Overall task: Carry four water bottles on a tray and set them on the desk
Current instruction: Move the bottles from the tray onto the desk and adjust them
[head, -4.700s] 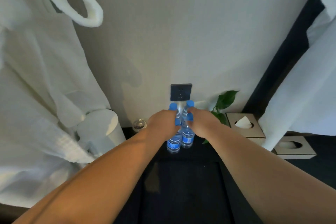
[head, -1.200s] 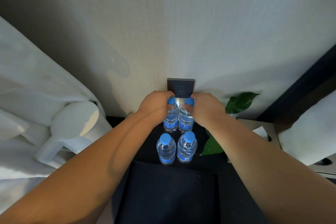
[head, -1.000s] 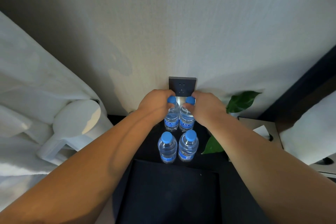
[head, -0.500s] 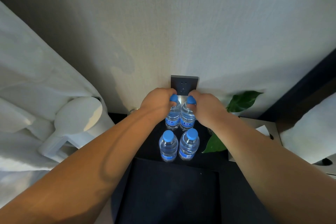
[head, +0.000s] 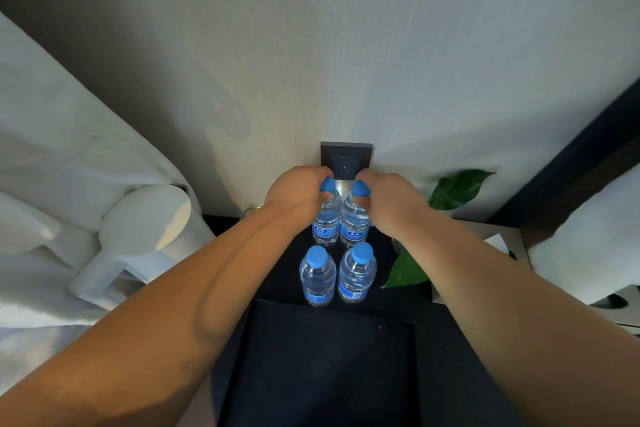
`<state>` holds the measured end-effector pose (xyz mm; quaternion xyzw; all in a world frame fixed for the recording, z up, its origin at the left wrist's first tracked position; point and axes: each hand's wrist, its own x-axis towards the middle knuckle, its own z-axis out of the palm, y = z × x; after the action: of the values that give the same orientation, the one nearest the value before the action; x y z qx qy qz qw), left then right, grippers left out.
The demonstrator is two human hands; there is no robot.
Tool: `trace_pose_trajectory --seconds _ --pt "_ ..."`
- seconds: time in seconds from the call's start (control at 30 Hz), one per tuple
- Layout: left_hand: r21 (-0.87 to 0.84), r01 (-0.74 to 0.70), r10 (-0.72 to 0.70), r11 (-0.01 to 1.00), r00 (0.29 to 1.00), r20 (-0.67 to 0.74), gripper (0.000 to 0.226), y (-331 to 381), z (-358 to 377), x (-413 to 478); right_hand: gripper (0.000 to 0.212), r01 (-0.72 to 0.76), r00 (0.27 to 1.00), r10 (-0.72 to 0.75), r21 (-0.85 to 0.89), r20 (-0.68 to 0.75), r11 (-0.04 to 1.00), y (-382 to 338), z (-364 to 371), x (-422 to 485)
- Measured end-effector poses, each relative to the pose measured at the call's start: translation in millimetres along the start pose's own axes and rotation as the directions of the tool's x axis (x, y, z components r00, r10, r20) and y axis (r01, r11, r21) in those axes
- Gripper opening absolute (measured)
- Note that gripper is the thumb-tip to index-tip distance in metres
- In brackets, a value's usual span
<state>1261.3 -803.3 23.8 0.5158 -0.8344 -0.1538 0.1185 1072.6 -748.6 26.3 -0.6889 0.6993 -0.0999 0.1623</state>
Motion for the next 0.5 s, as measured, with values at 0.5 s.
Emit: trace_pose_trajectory --seconds 0.5 --pt "-0.009 -0.007 0.007 1.0 1.0 0.008 0.026 -2.3 1.5 2.0 0.032 -0.026 0.998 0.018 -0.132 -0.064 0.991 -8.6 0.5 2.9"
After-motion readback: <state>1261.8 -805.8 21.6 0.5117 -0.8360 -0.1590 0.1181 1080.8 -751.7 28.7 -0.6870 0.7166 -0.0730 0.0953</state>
